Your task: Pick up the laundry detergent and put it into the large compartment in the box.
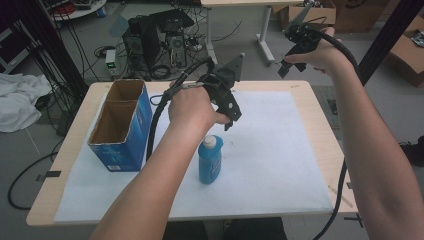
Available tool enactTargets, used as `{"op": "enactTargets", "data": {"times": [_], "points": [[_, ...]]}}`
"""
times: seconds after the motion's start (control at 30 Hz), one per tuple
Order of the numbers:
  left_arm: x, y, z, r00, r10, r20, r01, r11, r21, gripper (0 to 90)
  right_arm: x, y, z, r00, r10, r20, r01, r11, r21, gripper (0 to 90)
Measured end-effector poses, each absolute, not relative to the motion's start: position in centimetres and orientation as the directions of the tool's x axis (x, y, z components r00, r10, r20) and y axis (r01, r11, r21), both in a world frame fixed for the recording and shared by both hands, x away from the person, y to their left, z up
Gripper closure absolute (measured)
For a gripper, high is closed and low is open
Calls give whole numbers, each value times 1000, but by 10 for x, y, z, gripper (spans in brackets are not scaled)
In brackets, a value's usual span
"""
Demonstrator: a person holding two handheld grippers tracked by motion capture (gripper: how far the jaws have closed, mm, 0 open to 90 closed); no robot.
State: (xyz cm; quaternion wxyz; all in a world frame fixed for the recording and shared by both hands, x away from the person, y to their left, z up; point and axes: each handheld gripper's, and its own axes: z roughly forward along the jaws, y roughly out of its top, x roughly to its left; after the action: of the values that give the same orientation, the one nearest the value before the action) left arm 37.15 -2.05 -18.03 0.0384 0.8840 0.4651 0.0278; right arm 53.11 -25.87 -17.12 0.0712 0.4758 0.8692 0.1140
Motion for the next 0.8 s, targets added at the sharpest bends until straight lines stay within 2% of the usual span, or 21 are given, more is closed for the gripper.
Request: {"op": "enactTargets", "data": {"times": [0.8], "points": [[367, -20, -215, 553, 833, 9, 833, -552, 40, 158, 529, -258, -174, -544, 839, -12, 806, 527, 268, 238]]}}
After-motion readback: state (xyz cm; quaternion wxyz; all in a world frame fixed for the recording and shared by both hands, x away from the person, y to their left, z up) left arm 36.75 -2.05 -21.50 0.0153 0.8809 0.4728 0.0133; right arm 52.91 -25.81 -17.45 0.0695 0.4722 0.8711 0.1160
